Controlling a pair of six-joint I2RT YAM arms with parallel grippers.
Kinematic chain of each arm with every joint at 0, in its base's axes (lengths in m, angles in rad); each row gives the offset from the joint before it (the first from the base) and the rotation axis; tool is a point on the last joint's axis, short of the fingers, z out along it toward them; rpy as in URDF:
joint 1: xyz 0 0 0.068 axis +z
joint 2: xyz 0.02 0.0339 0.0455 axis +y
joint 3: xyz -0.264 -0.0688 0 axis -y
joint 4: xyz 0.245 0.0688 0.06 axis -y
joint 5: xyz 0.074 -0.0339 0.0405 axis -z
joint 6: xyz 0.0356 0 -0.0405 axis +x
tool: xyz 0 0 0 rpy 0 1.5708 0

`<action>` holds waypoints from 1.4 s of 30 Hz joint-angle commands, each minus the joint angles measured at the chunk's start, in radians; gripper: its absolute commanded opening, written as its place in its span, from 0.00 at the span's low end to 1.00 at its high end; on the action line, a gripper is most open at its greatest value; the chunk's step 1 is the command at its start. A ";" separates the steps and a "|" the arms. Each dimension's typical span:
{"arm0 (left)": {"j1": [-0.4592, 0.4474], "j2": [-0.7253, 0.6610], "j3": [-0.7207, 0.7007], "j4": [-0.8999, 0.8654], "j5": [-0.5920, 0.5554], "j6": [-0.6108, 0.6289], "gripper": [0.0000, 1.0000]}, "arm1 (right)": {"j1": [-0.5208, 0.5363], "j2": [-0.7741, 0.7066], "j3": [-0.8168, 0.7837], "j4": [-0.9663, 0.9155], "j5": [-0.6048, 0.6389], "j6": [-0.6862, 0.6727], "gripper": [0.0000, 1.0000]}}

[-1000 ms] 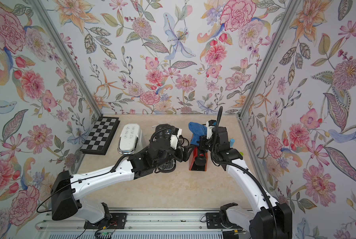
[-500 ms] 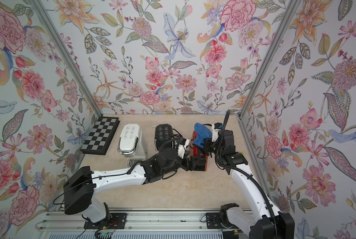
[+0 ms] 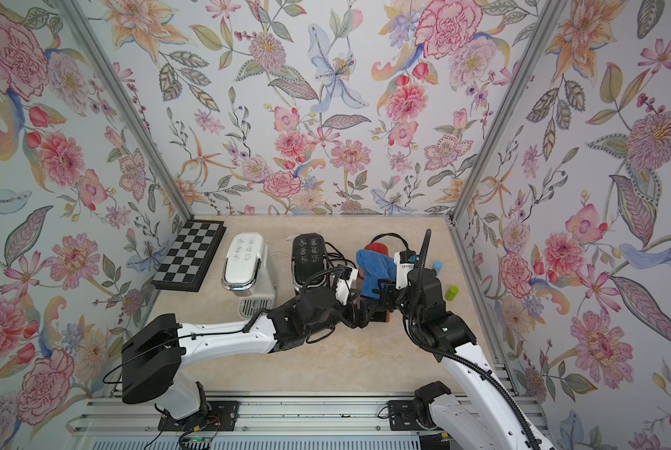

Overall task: Wipe the surface of a coffee machine
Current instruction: Wipe the dirt from the surface of the coffee machine.

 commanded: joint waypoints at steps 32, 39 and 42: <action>-0.014 0.092 0.173 -0.209 -0.168 0.062 0.85 | -0.142 0.040 -0.034 0.070 -0.191 0.050 0.00; -0.014 0.095 0.158 -0.207 -0.196 0.059 0.85 | -0.114 -0.046 -0.065 0.002 -0.133 0.050 0.00; -0.015 0.099 0.155 -0.204 -0.204 0.053 0.85 | -0.126 0.022 -0.024 0.005 -0.122 0.020 0.00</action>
